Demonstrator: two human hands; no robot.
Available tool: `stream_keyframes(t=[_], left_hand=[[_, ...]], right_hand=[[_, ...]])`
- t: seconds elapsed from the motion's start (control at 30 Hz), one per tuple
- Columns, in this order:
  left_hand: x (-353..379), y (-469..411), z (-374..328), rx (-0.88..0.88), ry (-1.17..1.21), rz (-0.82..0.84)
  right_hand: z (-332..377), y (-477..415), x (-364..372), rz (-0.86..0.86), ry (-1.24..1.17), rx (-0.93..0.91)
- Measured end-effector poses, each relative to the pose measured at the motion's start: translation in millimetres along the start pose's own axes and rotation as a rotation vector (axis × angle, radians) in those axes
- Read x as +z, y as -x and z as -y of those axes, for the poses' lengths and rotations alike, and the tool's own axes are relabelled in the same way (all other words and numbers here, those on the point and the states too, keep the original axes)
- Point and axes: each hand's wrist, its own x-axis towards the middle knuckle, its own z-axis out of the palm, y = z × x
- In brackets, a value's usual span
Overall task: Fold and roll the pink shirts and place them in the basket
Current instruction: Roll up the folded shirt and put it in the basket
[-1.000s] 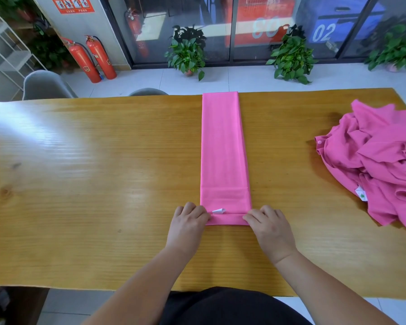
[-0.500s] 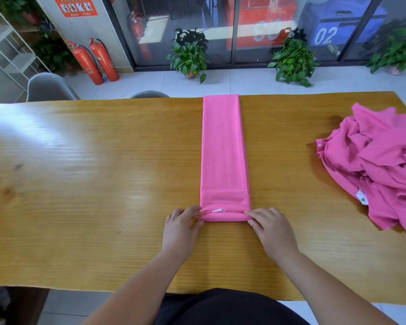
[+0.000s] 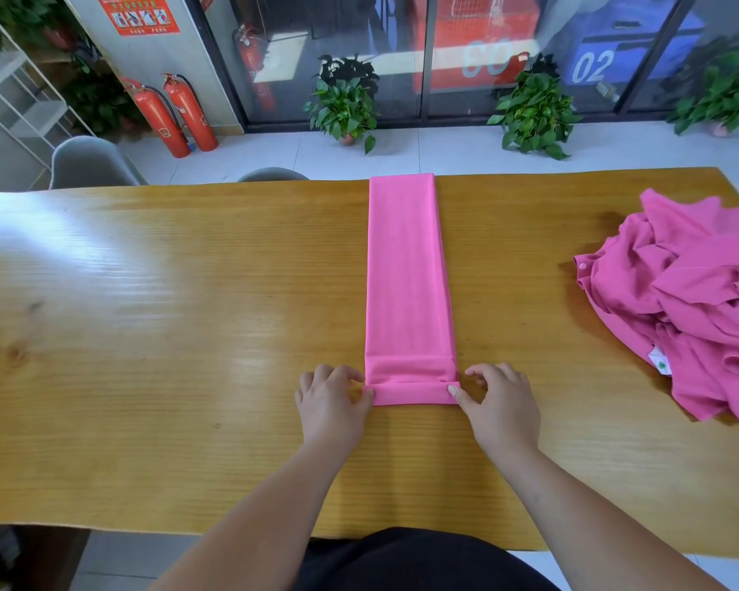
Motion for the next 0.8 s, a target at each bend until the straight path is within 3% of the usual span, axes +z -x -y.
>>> stream_keyframes(t=[0.17,0.33,0.6,0.8], left_hand=[[2,-2,4,0.469,-0.252,-0.023],[-3,16,21,0.518,-0.205,-0.027],[-8,6,13,0.360,-0.164,0.033],[-10,-8,18,0.056,0.218,0.221]], right_hand=[[-10,2,13,-0.084,0.205,-0.469],[-28,19,21,-0.103,0.242,-0.572],[-16,3,17,0.067,0.126,-0.360],[-5,-6,-4,0.206,-0.241,-0.063]])
